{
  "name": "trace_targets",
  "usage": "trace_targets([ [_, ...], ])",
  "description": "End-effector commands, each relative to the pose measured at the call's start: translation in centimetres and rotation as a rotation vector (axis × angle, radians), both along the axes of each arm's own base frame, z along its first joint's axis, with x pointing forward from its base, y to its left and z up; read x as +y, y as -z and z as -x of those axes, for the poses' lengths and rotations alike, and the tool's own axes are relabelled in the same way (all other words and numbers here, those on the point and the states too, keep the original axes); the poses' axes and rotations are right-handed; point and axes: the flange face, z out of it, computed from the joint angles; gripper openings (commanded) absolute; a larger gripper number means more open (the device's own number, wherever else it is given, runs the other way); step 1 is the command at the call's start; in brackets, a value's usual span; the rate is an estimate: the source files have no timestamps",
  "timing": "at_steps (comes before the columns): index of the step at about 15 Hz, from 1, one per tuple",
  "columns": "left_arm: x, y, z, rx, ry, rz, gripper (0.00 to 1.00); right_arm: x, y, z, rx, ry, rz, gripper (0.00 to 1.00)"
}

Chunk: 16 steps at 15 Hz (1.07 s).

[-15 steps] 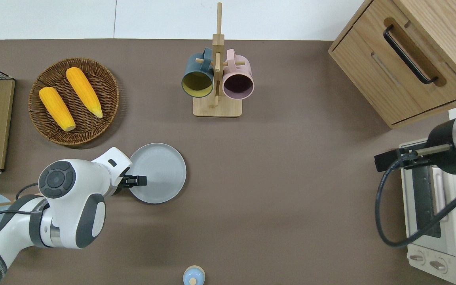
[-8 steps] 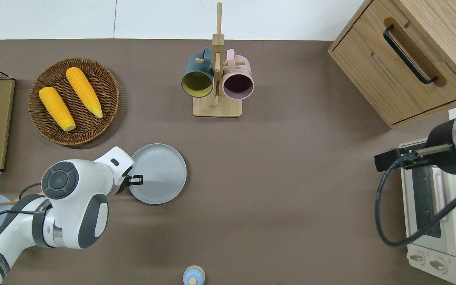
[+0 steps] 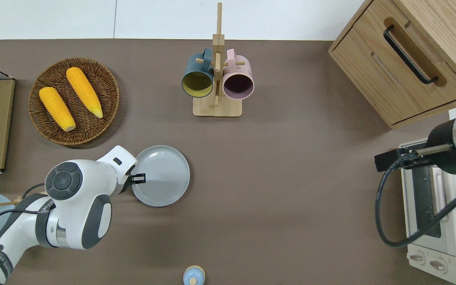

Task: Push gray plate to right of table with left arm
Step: 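Push the gray plate with the left gripper toward the toaster oven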

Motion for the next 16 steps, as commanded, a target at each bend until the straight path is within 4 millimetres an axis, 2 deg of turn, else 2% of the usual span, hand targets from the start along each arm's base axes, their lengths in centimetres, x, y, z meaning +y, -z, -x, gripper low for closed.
trace_targets([
  [1, -2.6, 1.7, 1.3, 0.028, -0.014, -0.006, 0.00, -0.3, -0.4, 0.3, 0.003, 0.006, -0.009, 0.983],
  [3, -4.0, 1.7, 1.6, 0.030, -0.029, -0.005, 0.00, -0.3, -0.4, 0.3, 0.005, 0.006, -0.009, 0.983],
  [7, -8.2, 2.9, 2.5, 0.052, -0.062, -0.013, 0.00, -0.3, -0.4, 0.3, 0.003, 0.006, -0.009, 0.983],
  [16, -16.5, 2.8, 4.4, 0.050, -0.132, -0.002, 0.00, -0.2, -0.4, 0.3, 0.003, 0.004, -0.009, 0.983],
])
